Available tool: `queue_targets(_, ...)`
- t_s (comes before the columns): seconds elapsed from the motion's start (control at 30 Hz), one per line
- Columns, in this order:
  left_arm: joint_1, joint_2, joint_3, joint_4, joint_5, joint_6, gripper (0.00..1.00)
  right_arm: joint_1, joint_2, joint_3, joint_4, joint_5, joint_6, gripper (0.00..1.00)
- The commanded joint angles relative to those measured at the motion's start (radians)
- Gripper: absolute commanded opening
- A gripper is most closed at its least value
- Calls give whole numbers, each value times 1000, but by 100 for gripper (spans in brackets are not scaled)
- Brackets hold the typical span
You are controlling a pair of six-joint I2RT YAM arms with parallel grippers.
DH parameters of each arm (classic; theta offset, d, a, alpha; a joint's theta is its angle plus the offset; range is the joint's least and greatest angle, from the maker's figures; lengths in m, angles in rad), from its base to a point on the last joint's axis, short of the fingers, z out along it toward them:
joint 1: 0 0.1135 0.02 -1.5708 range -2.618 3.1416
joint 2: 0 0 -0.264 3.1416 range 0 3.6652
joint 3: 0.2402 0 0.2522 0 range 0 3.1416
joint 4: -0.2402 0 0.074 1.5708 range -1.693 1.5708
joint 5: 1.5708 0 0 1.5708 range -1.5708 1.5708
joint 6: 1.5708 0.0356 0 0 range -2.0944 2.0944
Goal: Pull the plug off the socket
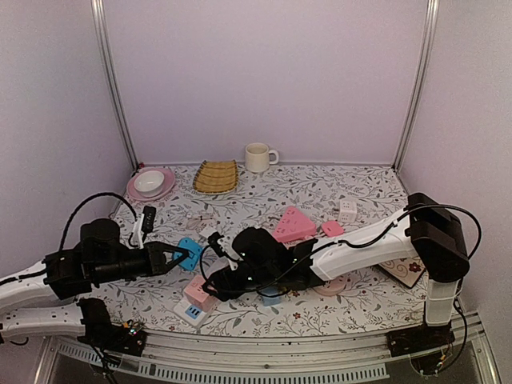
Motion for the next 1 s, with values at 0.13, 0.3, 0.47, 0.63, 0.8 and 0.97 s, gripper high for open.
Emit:
queue_targets(0.13,8,180,159,-152,-357,56,0,-2,-25,22,-73,56,-27,64)
queue_targets(0.3,56,244,197,-204,-523,41,0,-2,-46,33,-83,58,-32,64)
queue_targets(0.47,156,291,152,-141,-522,25,0,-1,-72,35,-91,66,-36,64)
queue_targets(0.63,237,363,107,-82,-493,26,0,-1,-97,27,-94,78,-38,64)
queue_targets(0.8,331,410,61,-34,-427,54,0,-2,-121,15,-94,82,-37,64)
queue_targets(0.97,388,413,18,14,-374,89,5,-1,-133,11,-90,85,-38,65)
